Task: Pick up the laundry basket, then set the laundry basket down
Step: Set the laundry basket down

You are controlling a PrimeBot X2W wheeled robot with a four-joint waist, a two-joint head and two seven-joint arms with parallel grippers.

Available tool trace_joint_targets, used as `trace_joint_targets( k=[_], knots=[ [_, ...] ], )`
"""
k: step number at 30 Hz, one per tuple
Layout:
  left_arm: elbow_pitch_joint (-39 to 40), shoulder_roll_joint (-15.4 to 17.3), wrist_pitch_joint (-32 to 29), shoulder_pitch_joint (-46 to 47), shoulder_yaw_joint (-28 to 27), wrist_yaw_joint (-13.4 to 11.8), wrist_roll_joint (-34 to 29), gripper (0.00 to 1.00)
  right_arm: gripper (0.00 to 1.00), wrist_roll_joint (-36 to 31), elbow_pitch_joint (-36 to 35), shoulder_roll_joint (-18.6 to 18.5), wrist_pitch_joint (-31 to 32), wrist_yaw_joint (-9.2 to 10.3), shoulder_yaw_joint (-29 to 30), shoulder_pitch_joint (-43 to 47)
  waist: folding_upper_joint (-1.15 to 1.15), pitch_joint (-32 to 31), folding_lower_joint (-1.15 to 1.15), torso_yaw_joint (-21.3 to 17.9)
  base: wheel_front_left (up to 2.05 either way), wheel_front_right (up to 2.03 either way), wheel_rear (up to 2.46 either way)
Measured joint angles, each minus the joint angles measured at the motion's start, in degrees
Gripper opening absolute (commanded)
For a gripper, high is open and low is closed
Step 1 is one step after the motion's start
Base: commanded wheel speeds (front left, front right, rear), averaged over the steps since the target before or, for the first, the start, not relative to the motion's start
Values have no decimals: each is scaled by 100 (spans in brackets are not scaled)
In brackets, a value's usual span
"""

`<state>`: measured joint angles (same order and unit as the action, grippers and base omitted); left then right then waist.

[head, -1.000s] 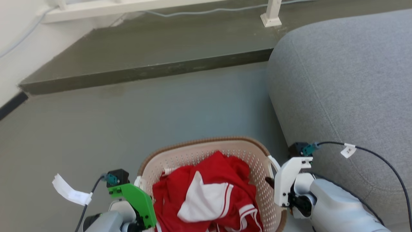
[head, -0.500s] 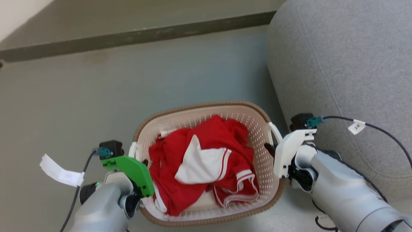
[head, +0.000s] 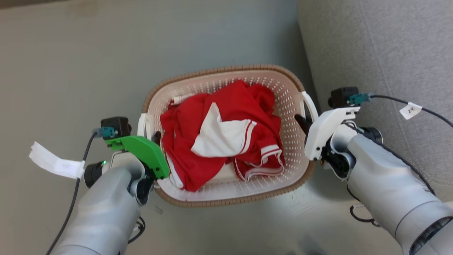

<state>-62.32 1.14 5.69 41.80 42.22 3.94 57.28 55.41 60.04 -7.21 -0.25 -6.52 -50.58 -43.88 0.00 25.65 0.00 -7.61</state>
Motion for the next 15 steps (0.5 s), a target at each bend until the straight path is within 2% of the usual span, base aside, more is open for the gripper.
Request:
trace_joint_targets(
  k=[15],
  knots=[
    [13,19,293,771,2,-2,-57,0,0,-119,-22,-53,-709,-1,58,-619,0,1144,1,50,0,0,0]
  ],
)
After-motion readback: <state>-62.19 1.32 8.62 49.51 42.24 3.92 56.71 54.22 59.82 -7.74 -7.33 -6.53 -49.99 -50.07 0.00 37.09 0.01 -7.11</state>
